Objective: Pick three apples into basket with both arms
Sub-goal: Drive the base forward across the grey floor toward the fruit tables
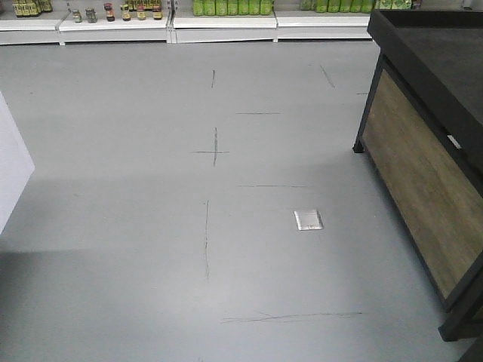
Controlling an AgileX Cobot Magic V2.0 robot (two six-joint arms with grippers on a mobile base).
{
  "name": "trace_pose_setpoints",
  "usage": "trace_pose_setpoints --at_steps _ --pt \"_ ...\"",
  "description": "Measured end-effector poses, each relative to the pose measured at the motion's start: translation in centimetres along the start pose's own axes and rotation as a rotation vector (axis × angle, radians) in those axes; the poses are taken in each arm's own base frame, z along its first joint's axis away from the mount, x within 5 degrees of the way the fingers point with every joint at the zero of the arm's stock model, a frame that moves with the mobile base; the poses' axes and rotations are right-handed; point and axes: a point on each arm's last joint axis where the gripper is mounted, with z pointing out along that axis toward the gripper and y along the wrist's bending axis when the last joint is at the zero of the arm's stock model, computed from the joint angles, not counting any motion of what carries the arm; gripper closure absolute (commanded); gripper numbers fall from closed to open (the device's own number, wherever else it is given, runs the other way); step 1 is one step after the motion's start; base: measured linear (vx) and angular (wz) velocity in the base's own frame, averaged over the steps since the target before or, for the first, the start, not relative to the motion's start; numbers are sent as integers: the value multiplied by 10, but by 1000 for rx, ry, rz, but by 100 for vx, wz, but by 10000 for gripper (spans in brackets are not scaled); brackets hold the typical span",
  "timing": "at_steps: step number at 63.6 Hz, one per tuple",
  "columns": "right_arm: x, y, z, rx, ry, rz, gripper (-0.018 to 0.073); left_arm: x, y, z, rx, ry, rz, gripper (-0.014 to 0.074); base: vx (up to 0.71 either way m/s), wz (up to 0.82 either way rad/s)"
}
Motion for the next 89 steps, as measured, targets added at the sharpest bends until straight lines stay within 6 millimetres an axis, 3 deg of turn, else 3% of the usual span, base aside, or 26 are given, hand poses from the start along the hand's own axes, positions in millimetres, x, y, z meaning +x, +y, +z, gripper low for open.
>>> trace_pose_setpoints --at_steps 89 --pt "0 0 0 0 0 0 568 0 0 0 0 0 0 603 2 0"
